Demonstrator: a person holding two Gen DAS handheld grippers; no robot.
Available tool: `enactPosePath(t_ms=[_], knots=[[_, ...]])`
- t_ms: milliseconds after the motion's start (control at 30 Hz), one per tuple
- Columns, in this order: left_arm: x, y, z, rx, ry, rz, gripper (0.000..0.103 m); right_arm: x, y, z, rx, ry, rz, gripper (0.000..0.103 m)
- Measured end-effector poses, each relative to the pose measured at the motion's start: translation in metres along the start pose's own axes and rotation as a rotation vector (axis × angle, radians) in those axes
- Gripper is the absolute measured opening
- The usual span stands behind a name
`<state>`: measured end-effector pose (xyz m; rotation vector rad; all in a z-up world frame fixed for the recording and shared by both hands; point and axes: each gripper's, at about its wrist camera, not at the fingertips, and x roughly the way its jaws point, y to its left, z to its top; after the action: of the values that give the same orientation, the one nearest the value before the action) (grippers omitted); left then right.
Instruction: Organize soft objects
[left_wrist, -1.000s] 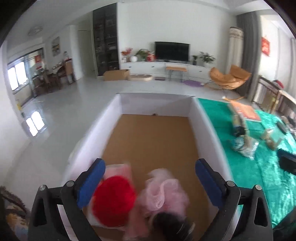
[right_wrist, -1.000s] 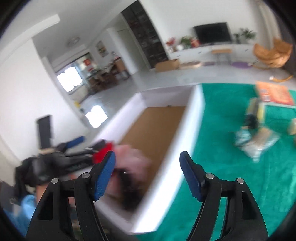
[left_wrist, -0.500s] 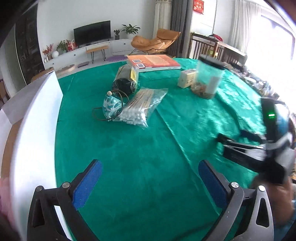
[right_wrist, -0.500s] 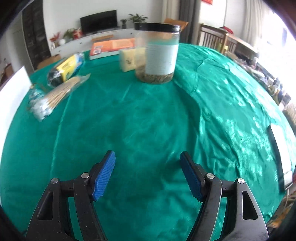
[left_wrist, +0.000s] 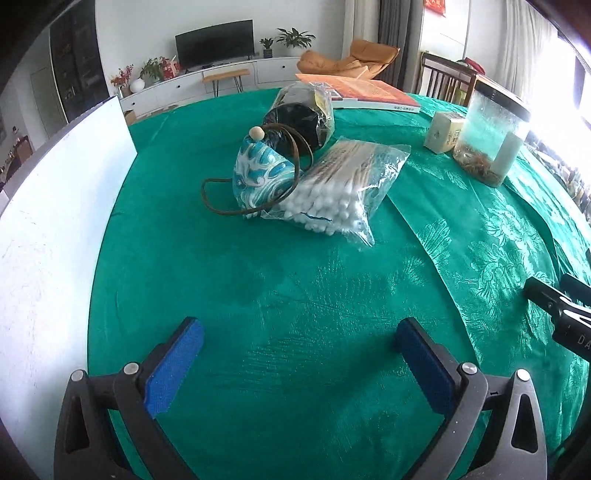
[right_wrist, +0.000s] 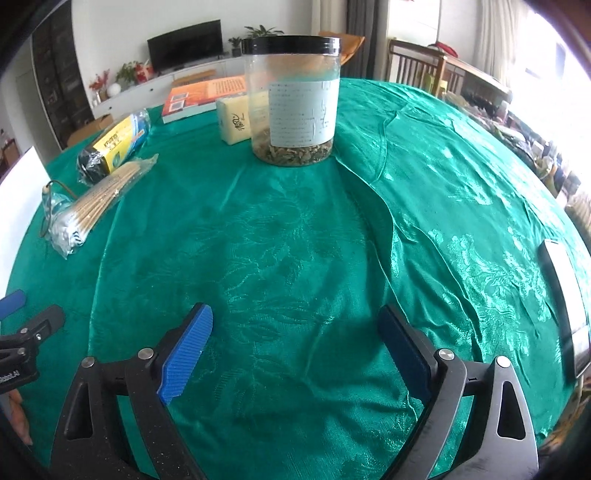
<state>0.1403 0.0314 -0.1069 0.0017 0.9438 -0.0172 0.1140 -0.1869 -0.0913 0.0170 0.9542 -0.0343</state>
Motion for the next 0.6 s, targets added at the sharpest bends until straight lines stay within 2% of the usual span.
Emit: enactPosePath(t_ms=[600], knots=[[0.0022, 0.0025, 0.0014, -0.003, 0.0, -0.001, 0.103, -0.0003, 0.0, -0.0007, 0.001, 0.0, -0.001, 0.093]])
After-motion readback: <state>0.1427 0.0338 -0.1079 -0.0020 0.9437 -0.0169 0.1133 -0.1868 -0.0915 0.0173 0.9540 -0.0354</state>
